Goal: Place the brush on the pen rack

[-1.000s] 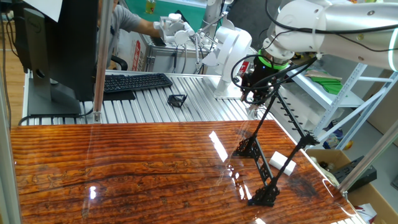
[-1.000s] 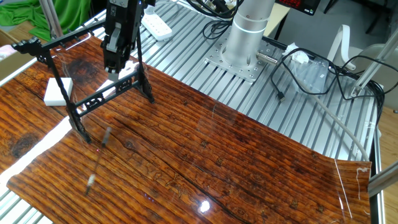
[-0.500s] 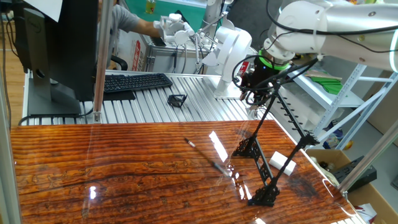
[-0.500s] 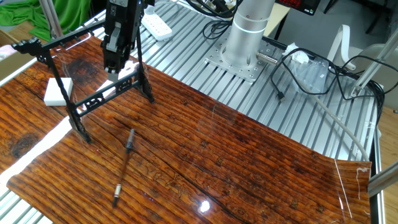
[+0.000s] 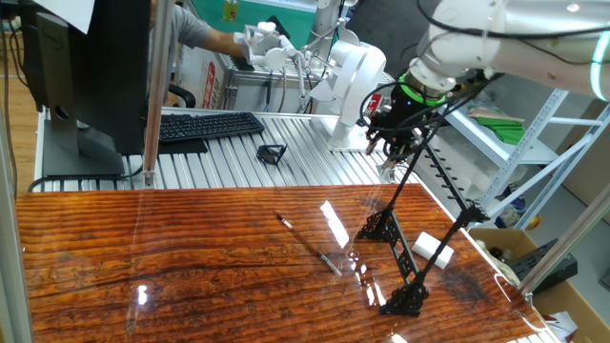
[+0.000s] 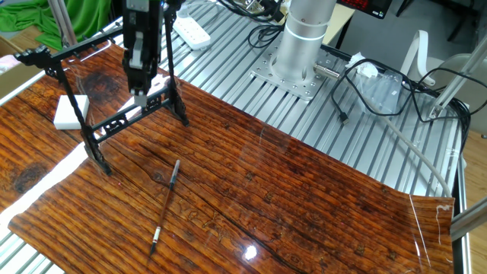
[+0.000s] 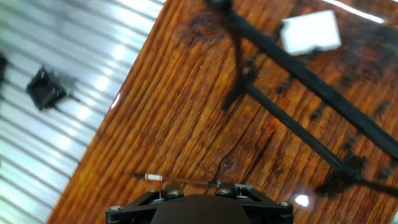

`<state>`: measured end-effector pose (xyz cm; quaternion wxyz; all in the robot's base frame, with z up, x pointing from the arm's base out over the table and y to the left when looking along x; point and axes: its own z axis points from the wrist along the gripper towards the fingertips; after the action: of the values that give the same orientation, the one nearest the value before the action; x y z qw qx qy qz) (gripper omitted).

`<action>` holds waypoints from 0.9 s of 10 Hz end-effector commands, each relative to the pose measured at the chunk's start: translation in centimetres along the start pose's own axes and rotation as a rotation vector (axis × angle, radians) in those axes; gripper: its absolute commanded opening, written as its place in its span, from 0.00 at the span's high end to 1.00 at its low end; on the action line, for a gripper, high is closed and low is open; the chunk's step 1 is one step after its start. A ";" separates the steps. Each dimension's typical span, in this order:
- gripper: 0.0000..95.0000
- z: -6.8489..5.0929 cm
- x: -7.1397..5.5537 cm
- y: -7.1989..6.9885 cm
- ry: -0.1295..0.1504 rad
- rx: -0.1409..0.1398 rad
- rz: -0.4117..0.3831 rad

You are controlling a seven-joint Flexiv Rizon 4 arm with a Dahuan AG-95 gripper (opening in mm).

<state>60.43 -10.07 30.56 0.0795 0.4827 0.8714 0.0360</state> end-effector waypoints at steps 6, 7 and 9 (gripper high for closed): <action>0.60 2.8 1.1 0.8 0.171 -0.006 -0.329; 0.60 2.9 1.2 1.0 0.192 -0.004 -0.351; 0.60 3.6 1.5 1.1 0.185 0.009 -0.405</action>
<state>61.08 -8.36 27.19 0.0049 0.3023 0.9511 0.0628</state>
